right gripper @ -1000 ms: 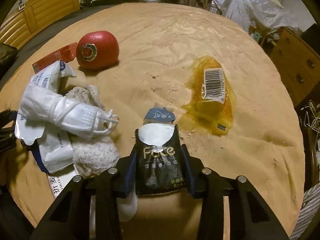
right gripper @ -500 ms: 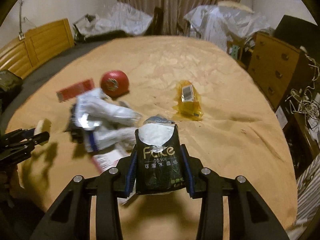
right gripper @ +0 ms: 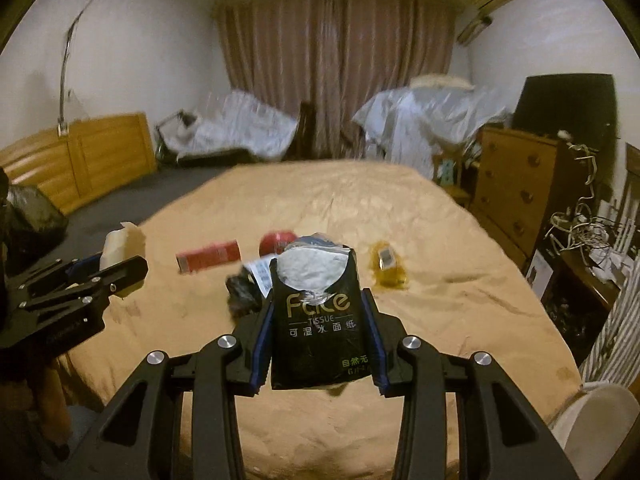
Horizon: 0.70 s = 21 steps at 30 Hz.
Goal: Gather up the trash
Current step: 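Lift the tissue pack and sponge and carry both to the white bucket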
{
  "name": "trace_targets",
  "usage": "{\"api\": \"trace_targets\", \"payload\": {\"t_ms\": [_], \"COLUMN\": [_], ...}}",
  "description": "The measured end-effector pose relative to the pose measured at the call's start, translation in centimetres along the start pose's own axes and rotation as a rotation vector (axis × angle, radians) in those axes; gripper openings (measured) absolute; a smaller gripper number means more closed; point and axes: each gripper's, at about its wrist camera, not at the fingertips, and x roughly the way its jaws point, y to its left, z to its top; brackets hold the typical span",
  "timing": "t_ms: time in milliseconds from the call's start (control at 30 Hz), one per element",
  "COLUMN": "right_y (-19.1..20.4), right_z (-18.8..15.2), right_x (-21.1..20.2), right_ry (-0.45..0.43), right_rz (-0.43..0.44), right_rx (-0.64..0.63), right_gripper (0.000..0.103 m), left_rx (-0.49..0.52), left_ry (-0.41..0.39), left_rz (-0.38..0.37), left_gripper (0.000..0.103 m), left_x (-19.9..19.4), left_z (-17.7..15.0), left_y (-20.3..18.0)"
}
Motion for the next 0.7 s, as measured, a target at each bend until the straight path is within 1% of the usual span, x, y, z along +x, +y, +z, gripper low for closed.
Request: {"api": "trace_targets", "payload": {"t_ms": [100,200,400,567,700], "right_y": [1.1,1.9,2.9,3.1,2.9], "right_z": [0.0,-0.2,-0.6,-0.3,-0.2], "right_x": [-2.2,-4.5,-7.4,-8.1,-8.5], "right_ry": [-0.053,-0.098,-0.124,-0.124,-0.120], "right_rz": [-0.005,-0.010,-0.014,-0.013,-0.016], "right_rx": [-0.002,0.004,0.001,0.000,-0.002], "right_gripper": [0.041,0.041,0.041,0.041,0.041], "left_rx": [0.006,0.008,0.001,0.005,0.010], "left_ry": [-0.072,-0.111,-0.116,-0.124,-0.128], "left_rz": [0.027,0.038,0.030,0.020,0.011], "left_gripper": [0.041,0.041,0.041,0.041,0.041], "left_x": [-2.1,-3.3,-4.2,-4.7,-5.0], "left_z": [0.2,0.1,0.2,0.3,0.4], "left_y": [-0.9,-1.4,-1.7,-1.4,-1.9]}}
